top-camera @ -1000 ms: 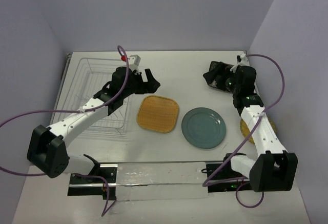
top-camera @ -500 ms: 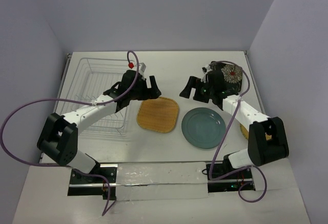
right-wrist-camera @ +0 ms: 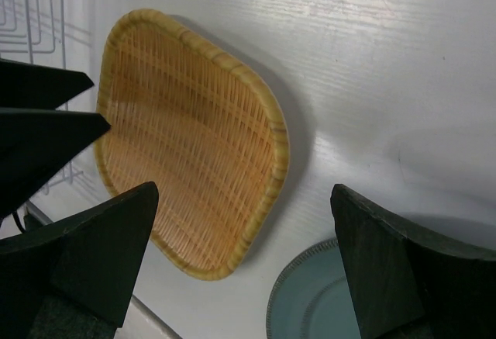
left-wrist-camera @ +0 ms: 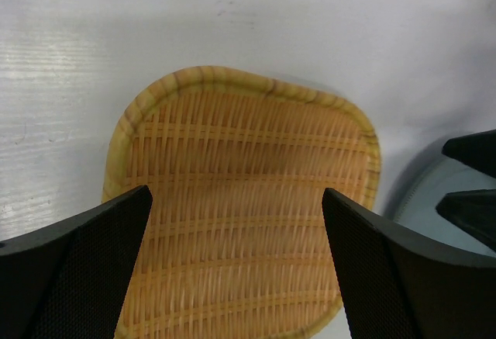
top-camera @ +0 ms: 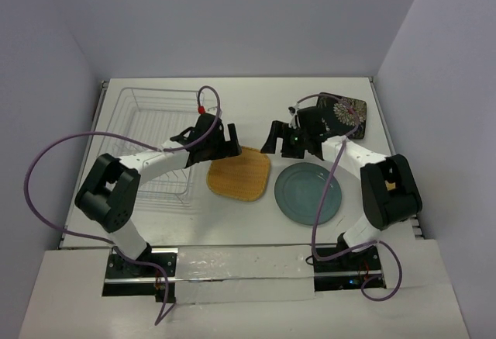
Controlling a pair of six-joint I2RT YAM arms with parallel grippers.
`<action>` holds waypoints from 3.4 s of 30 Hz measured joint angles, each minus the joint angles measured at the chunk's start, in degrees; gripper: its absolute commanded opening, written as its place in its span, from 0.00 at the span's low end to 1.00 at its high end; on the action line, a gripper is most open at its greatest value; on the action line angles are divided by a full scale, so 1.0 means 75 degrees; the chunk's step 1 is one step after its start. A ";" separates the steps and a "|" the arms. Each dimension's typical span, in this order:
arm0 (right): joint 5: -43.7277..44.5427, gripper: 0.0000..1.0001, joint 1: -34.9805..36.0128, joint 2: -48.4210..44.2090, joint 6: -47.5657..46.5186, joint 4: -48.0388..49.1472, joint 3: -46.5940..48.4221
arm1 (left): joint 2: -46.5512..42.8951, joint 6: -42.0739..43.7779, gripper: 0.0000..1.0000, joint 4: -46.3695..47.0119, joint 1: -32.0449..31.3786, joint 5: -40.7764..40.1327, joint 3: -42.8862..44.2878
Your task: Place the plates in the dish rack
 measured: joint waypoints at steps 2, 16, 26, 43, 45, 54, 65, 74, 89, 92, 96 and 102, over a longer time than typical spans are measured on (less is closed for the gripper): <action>-0.0037 0.99 0.0042 0.0224 -0.0022 0.0025 0.0150 | 0.0201 -0.0023 0.99 -0.0013 0.0000 0.0003 0.0000; -0.0375 0.91 0.0286 0.1401 0.0152 0.0032 0.0422 | 0.0512 -0.0183 0.99 -0.0017 0.0000 0.0029 0.0000; -0.1072 0.61 0.0413 0.1964 0.0424 0.0082 0.0650 | 0.0533 -0.0183 0.99 0.0012 0.0000 0.0171 0.0000; -0.1742 0.01 0.0208 0.2342 0.0994 0.0552 0.0497 | 0.0533 -0.0174 0.99 0.0129 -0.0119 0.0256 0.0000; -0.1942 0.00 0.0156 0.2342 0.1103 0.0871 0.0303 | 0.0533 -0.0169 0.99 0.0153 -0.0132 0.0256 0.0000; -0.2342 0.00 -0.0057 0.1604 0.1290 0.1877 -0.0581 | -0.0033 0.0231 0.99 0.0144 -0.0169 0.0510 0.0078; -0.2270 0.00 -0.0524 -0.0967 0.1332 0.3029 -0.1279 | -0.1622 0.0987 0.99 0.0640 -0.0198 0.0877 0.0871; -0.2292 0.00 -0.1190 -0.2171 0.1043 0.2474 -0.1529 | -0.1676 0.3203 0.99 0.0816 -0.0046 0.2555 0.0657; -0.3068 0.00 -0.1200 -0.2454 -0.0879 0.1326 -0.1329 | 0.0372 1.0455 0.99 -0.4215 0.0497 0.6399 0.6098; -0.3071 0.00 -0.1058 -0.2454 -0.1082 0.1208 -0.1222 | 0.1116 1.1469 0.99 -0.5682 0.0424 0.6599 0.6863; -0.3081 0.00 -0.0830 -0.2500 -0.1303 0.1070 -0.1057 | 0.1356 1.1903 0.99 -0.6289 0.0365 0.6562 0.6229; -0.3086 0.00 -0.0701 -0.2733 -0.1546 0.0959 -0.1030 | 0.1396 1.2310 0.99 -0.6863 0.0016 0.6583 0.5740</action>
